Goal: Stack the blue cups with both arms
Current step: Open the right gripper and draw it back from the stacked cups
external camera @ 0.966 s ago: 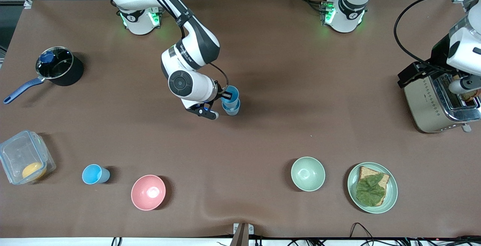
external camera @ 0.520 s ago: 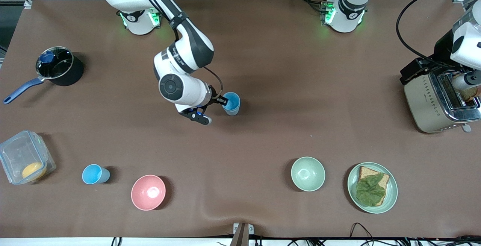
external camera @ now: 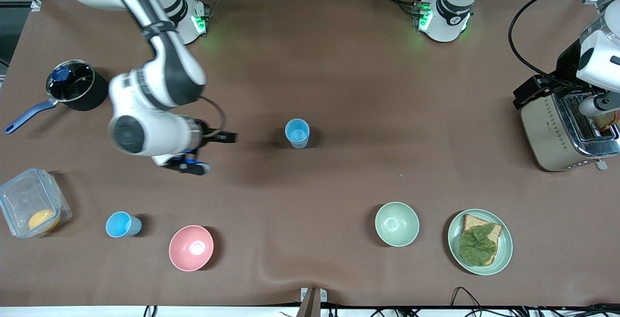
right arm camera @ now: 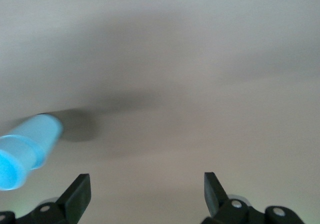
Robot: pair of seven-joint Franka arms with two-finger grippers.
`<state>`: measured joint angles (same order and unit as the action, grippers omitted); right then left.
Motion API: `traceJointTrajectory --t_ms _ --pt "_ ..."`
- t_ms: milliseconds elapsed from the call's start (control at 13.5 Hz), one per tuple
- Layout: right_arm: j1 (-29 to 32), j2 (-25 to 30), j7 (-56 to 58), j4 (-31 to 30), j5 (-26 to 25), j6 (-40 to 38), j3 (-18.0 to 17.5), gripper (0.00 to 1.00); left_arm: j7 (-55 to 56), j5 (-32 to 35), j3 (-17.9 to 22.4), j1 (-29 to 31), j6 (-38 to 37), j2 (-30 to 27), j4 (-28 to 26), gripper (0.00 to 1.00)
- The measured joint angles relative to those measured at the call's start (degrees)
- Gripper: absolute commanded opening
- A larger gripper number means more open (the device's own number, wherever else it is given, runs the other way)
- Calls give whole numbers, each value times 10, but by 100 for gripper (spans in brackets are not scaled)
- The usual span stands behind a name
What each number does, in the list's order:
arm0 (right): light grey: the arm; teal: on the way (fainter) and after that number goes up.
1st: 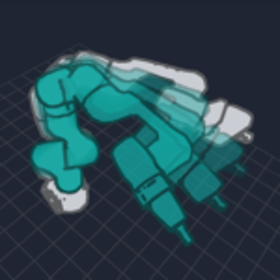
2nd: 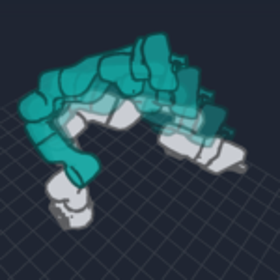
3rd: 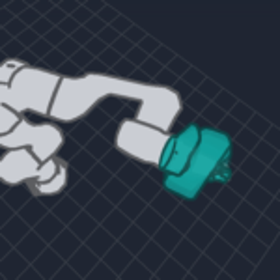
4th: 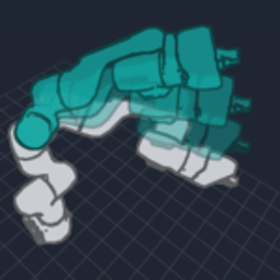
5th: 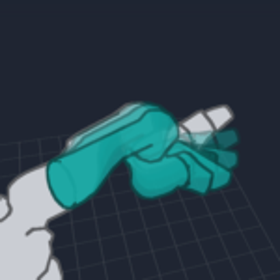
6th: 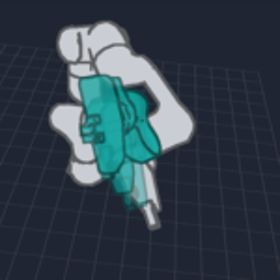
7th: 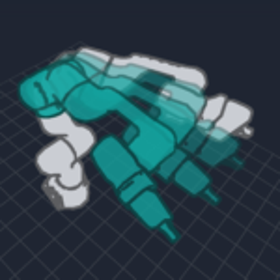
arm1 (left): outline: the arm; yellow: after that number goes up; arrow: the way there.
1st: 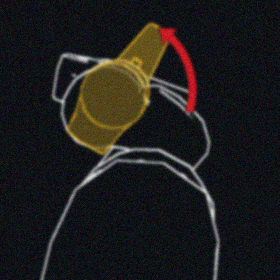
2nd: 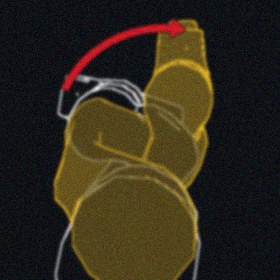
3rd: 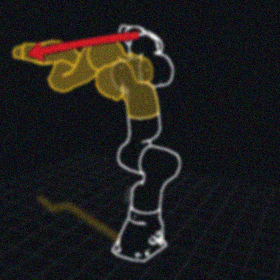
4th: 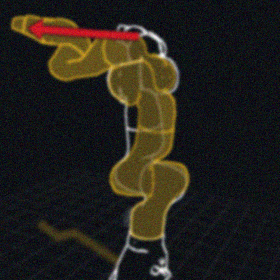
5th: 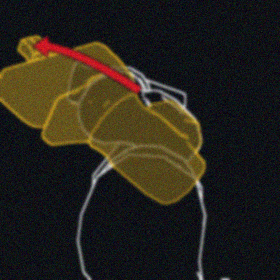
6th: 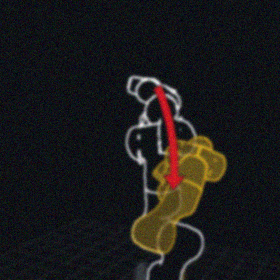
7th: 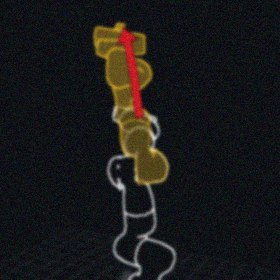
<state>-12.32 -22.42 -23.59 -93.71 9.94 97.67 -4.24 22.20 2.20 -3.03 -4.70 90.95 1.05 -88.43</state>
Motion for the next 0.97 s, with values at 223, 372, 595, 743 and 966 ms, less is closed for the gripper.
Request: traceJointTrajectory --t_ms 223,372,595,743,966 --pt "45 45 69 -46 -26 -1 0 100 0 0 -1 0 0 0 -1 100" --pt "84 76 118 -59 -28 -2 0 100 0 0 -3 0 0 0 -2 100" --pt "151 138 194 -59 -30 -4 1 100 0 0 -5 0 0 0 -2 100" --pt "190 172 252 -57 -31 -8 1 100 0 0 -5 0 0 0 -2 100" --pt "215 193 287 -28 -51 -58 1 100 0 0 -6 0 0 0 -2 100"
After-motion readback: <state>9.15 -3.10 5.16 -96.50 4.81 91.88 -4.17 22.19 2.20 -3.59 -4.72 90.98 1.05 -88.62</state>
